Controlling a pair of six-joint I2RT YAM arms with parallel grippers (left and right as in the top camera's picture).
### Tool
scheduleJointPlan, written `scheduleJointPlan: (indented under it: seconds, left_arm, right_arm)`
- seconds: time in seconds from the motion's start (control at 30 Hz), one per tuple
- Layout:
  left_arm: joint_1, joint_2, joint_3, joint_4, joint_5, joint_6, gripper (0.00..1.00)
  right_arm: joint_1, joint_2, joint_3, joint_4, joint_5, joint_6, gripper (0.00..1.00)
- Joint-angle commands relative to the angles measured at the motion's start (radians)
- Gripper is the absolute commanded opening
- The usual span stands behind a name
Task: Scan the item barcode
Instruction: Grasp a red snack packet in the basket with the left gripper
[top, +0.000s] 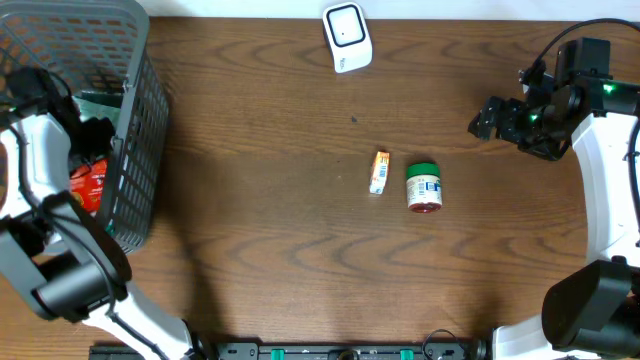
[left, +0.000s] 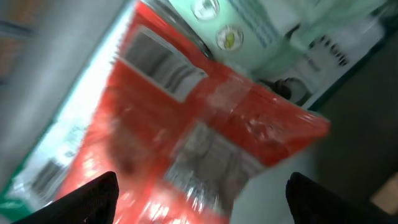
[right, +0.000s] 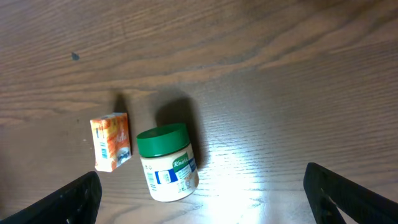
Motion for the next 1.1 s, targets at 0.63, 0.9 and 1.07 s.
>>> scheduleJointPlan:
  seconds: [0.63, 0.9, 1.07]
  left_arm:
    - [0.005, -0.143, 0.051, 0.032, -0.096, -0.025, 0.07]
    - [0.005, -0.441, 0.051, 0.065, -0.135, -0.152, 0.07]
    - [-0.006, -0.612, 0.051, 0.07, -0.117, -0.219, 0.07]
  right_arm:
    - [-0.011, -0.01, -0.001, -0.002, -0.008, -0.003, 0.99]
    - [-0.011, -0.01, -0.001, -0.002, -0.008, -0.003, 0.99]
    - [-0.011, -0.01, -0.001, -0.002, -0.008, -0.003, 0.99]
